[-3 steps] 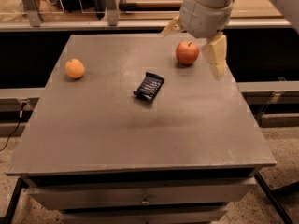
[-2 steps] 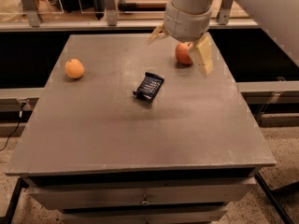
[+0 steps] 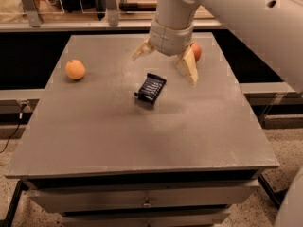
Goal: Pick rxbar blueberry
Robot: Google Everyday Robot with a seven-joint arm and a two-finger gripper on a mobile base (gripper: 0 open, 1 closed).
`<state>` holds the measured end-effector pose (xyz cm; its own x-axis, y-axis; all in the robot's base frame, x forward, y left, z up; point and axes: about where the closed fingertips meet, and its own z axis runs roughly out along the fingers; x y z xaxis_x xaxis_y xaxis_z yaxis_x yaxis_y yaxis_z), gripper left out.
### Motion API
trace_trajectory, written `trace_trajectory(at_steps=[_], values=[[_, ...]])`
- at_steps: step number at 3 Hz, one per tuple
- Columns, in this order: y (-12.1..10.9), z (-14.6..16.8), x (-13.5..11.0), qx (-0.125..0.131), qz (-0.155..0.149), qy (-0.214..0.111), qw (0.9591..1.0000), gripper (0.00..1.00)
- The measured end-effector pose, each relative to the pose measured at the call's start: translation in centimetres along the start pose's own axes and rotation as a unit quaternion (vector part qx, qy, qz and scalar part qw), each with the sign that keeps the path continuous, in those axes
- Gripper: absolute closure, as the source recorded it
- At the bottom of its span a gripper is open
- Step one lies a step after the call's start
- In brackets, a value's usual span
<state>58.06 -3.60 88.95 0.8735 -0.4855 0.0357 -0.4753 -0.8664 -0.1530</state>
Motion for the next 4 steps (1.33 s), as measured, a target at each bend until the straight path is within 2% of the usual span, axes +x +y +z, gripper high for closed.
trace_trajectory(at_steps=[1, 2, 3, 4], values=[[-0.8, 2.4, -0.8, -0.008, -0.015, -0.014, 0.9998, 0.0], [-1.3, 4.0, -1.2, -0.012, -0.012, -0.03, 0.9994, 0.0], [-1.9, 4.8, -1.4, -0.008, 0.006, -0.034, 0.9994, 0.0], [-2.3, 5.5, -1.9, -0.007, 0.02, -0.026, 0.9994, 0.16]])
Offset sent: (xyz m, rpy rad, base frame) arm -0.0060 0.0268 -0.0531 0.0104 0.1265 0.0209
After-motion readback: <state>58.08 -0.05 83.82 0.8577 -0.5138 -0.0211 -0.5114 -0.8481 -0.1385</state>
